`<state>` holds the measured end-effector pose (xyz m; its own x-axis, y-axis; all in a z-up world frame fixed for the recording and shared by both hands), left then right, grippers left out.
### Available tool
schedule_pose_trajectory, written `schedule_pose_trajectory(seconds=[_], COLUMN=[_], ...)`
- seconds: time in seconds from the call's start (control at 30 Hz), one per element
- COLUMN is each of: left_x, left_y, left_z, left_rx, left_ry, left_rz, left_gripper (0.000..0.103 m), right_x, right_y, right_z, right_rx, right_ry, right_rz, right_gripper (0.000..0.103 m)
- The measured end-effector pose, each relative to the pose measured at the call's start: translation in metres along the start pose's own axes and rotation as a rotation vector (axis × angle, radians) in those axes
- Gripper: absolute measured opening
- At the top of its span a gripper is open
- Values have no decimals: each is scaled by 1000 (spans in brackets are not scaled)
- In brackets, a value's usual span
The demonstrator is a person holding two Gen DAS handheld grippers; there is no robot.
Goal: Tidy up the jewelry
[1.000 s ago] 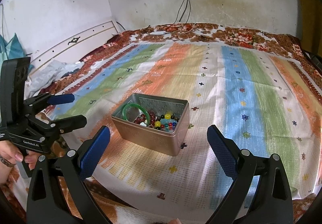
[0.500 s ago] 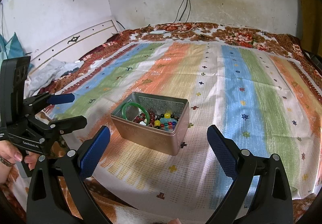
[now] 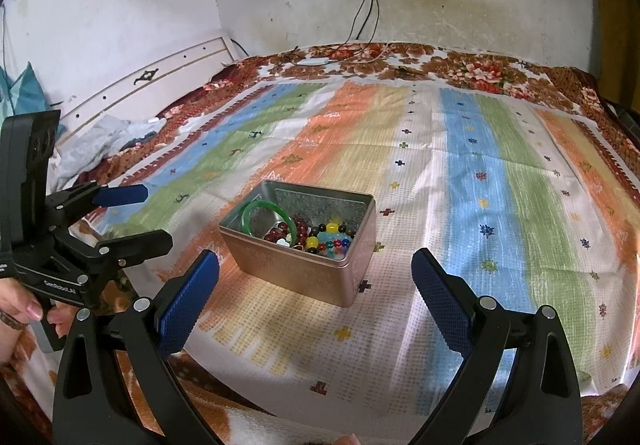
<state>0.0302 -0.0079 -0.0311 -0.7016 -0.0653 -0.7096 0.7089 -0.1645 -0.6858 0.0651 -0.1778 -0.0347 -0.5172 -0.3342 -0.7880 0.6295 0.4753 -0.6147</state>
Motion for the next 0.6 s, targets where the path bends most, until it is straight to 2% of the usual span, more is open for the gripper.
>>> schedule_pose_trajectory(seconds=[0.6], left_x=[3], left_y=[2], left_z=[1], left_rx=[1], left_ry=[7], left_rz=[-5], left_gripper=[97], right_x=[0], right_y=[0], right_z=[-1], right_rx=[0], right_ry=[1], right_rz=[-1], right_gripper=[98])
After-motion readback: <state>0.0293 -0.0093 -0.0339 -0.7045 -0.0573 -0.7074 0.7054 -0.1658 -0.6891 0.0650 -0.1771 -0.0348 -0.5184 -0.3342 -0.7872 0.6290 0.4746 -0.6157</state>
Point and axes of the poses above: each gripper's, at about its wrist camera, not at the fingertips, and y roughly the way its jaws point, z to its right, x to its underside, the point moved 3 cm from there along y, roughly the way its jaws point, and after that the axes turned 8 degrees about -y, right-handed, at the moved point
